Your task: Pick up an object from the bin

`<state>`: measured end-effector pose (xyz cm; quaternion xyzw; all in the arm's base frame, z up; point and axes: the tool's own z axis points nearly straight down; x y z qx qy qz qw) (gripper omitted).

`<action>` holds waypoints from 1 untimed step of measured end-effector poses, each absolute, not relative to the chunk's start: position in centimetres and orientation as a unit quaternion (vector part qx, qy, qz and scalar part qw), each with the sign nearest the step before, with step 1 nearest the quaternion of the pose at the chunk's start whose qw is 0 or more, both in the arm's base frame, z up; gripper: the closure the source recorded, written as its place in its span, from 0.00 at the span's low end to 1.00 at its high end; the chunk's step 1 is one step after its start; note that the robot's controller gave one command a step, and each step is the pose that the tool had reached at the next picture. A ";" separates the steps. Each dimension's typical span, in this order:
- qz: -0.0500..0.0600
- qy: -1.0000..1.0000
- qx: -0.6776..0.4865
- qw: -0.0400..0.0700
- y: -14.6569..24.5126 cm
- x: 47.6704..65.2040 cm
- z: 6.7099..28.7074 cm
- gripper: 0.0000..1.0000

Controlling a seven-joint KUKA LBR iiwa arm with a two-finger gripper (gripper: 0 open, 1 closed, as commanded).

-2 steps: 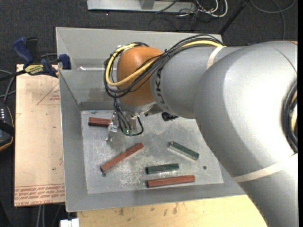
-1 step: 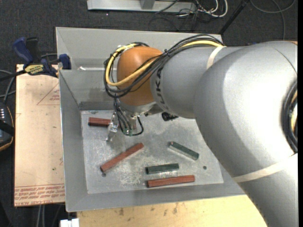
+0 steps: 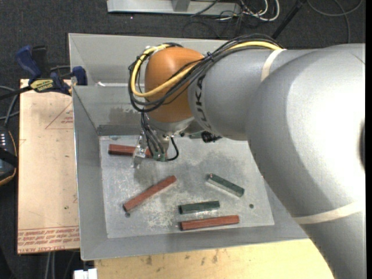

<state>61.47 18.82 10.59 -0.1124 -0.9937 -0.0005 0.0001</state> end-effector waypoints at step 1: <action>-0.001 -0.993 -0.117 -0.001 19.1 62.0 24.1 1.00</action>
Offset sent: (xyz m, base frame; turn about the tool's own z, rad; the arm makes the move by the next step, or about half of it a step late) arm 0.0000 0.0000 0.0000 0.0000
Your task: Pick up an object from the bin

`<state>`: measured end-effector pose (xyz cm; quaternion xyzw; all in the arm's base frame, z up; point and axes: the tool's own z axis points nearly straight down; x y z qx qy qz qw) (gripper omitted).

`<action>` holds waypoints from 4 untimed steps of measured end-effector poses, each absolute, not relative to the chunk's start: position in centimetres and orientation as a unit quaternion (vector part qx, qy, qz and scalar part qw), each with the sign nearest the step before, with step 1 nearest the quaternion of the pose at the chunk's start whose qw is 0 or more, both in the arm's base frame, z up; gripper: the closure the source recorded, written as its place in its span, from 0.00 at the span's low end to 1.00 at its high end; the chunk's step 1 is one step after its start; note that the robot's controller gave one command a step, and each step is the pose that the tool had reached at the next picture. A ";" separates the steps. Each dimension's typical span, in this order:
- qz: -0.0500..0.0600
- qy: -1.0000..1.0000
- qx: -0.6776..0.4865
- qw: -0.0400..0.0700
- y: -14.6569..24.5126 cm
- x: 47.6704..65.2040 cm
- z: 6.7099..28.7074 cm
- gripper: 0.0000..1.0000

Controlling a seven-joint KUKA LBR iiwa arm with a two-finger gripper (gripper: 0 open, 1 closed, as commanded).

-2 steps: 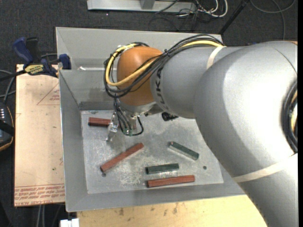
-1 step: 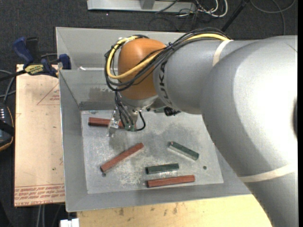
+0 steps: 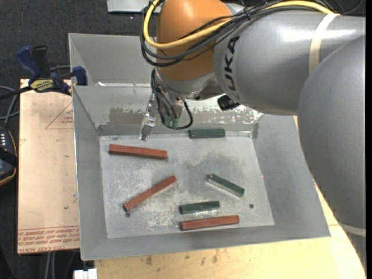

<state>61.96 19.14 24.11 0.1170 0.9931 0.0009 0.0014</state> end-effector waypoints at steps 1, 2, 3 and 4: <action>0.001 0.993 0.117 0.001 19.1 62.0 24.1 0.00; 0.001 0.993 0.117 0.001 19.1 62.0 24.1 0.00; 0.002 0.993 0.120 0.003 18.9 62.4 18.7 0.00; 0.004 0.976 0.219 0.007 17.2 63.9 7.8 1.00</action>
Offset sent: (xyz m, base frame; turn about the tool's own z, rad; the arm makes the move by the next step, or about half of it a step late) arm 0.0000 0.0000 0.0000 0.0000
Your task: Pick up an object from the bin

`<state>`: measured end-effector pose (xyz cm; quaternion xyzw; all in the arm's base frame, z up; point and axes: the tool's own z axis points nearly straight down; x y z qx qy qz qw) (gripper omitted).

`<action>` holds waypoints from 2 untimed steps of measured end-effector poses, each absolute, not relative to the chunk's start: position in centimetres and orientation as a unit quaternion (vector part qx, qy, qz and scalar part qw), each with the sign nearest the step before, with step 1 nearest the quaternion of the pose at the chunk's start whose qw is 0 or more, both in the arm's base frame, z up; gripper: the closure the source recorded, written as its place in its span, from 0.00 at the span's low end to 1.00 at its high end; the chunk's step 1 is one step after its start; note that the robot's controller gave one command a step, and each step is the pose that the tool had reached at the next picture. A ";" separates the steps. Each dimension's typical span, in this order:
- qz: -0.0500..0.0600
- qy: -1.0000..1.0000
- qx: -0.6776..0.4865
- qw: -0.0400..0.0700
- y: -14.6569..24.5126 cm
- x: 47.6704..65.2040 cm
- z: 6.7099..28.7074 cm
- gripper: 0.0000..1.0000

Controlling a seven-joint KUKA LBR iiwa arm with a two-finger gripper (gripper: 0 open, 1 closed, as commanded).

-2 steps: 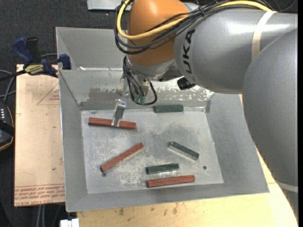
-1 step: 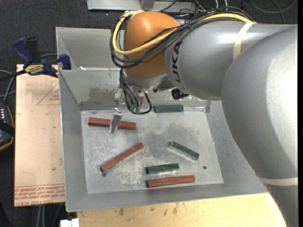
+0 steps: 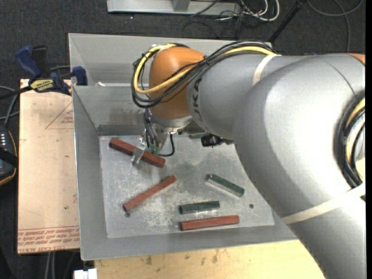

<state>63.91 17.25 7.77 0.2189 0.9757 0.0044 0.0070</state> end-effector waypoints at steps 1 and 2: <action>0.004 0.976 0.219 0.007 17.2 63.9 7.8 1.00; 0.001 0.978 0.210 0.001 16.8 62.2 21.2 1.00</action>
Offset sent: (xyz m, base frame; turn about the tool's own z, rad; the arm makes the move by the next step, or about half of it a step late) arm -0.0176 -0.0044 0.1344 -0.0175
